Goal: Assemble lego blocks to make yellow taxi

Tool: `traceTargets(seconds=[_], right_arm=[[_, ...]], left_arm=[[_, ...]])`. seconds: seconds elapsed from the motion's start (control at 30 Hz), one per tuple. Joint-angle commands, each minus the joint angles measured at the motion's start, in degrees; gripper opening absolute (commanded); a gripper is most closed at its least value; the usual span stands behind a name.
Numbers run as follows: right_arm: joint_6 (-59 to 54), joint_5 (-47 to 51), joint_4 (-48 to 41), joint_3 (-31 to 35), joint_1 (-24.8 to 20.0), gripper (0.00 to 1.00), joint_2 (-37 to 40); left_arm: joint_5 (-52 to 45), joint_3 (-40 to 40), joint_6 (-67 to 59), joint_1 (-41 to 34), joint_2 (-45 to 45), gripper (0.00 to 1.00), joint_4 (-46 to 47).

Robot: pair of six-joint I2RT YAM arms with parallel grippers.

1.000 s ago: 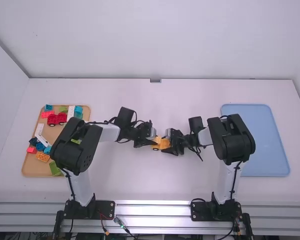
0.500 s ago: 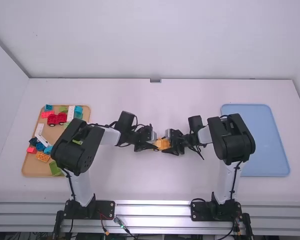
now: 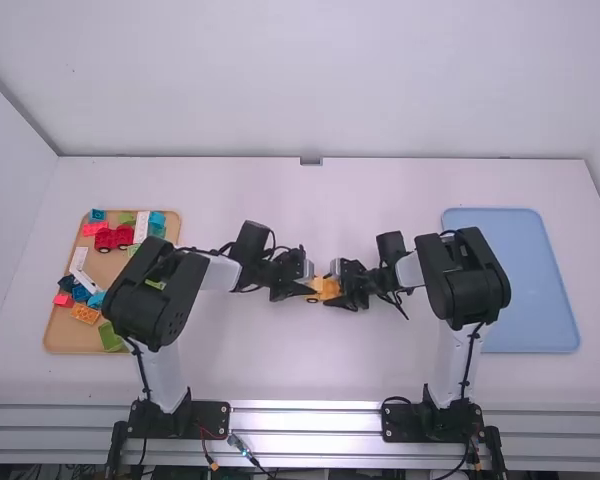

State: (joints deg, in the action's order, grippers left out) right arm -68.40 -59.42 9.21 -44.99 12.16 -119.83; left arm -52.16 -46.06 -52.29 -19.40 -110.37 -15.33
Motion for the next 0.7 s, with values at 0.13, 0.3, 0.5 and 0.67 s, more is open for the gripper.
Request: traceTargets(seconds=[0.13,0.3,0.5,0.67], right_arm=[[0.0,0.7,-0.3,-0.4,-0.1,0.60,-0.5],[0.0,0.7,-0.5,-0.3,-0.1,0.60,-0.5],[0.0,0.7,-0.5,-0.4,-0.1,0.60,-0.5],[0.0,0.7,-0.5,-0.4,-0.1,0.60,-0.5]], left_arm=[[-0.7,0.4,-0.3,-0.9,-0.4,0.02,0.3],[-0.9,0.3,0.0,-0.9,-2.1,0.02,-1.1],[-0.9,0.3,0.0,-0.7,-2.7,0.02,-1.0],[-0.7,0.4,0.0,-0.5,-2.7,0.03,-0.9]])
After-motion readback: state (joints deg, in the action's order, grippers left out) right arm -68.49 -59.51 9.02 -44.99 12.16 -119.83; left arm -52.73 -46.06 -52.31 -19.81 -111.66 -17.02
